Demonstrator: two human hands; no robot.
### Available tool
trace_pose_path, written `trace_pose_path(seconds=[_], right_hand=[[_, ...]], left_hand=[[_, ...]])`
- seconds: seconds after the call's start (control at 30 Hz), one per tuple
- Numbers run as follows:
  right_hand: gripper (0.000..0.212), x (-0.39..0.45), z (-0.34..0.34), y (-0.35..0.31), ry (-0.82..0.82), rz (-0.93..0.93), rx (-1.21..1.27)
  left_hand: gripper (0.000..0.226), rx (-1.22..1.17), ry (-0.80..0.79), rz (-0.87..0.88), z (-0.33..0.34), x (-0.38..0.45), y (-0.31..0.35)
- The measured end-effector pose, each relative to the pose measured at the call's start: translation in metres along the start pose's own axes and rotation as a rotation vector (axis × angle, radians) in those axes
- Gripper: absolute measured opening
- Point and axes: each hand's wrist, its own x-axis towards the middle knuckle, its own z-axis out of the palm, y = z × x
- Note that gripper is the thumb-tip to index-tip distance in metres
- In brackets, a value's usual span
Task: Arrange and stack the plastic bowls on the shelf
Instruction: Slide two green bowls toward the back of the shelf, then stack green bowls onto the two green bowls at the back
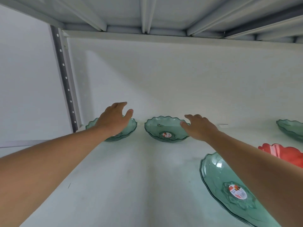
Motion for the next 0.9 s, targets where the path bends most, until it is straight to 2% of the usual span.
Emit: trace_pose_path(seconds=[0.17, 0.43, 0.67, 0.9], right_hand=[[0.071, -0.045, -0.012, 0.026, -0.012, 0.022, -0.082], [0.071, -0.111, -0.031, 0.075, 0.007, 0.059, -0.089], [0.073, -0.151, -0.062, 0.132, 0.053, 0.023, -0.053], [0.072, -0.190, -0.071, 0.193, 0.015, -0.081, -0.032]], left_hand=[[0.070, 0.008, -0.053, 0.121, 0.026, -0.016, 0.050], [0.068, -0.033, -0.163, 0.164, 0.056, -0.063, 0.123], [0.071, -0.036, -0.128, 0.122, 0.054, -0.118, 0.185], [0.075, 0.029, -0.152, -0.027, 0.066, -0.180, 0.236]])
